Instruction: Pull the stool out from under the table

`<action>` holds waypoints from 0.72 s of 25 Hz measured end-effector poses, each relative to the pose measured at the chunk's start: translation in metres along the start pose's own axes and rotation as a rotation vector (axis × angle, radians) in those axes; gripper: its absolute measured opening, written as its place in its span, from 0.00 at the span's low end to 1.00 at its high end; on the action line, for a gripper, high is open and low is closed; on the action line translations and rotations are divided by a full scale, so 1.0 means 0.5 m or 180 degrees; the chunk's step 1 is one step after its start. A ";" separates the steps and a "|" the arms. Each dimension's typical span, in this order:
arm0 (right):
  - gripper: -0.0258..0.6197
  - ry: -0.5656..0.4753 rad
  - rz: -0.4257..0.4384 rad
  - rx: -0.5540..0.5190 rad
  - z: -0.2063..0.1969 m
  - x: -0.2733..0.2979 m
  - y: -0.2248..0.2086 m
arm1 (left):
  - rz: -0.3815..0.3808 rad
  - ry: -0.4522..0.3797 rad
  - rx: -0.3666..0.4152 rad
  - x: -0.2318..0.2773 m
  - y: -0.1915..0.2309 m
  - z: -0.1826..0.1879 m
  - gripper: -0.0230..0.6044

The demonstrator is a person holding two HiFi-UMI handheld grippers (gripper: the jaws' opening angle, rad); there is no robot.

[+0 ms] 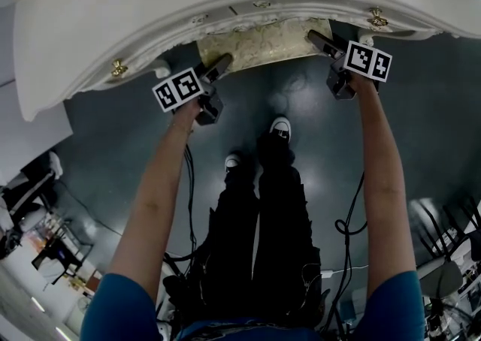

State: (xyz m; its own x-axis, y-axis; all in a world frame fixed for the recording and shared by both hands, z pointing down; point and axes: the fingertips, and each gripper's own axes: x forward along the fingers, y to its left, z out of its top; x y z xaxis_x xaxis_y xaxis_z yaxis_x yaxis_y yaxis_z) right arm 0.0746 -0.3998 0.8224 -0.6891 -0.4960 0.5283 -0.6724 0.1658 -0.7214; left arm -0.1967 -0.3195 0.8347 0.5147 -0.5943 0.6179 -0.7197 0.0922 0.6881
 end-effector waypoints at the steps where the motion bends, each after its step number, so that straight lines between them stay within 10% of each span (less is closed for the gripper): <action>1: 0.62 0.0003 0.0002 0.0017 -0.008 -0.004 0.002 | 0.0007 -0.0009 0.0019 -0.004 0.001 -0.004 0.73; 18: 0.61 -0.0111 -0.0129 0.0224 -0.136 -0.083 0.006 | -0.0044 0.0260 0.0211 -0.052 0.015 -0.086 0.72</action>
State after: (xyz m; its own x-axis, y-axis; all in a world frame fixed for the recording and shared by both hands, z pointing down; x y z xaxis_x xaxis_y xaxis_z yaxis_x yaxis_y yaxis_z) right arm 0.0829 -0.3207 0.8285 -0.6512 -0.5305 0.5427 -0.6779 0.0852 -0.7302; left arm -0.1955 -0.2690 0.8399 0.5590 -0.5278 0.6395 -0.7402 0.0299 0.6717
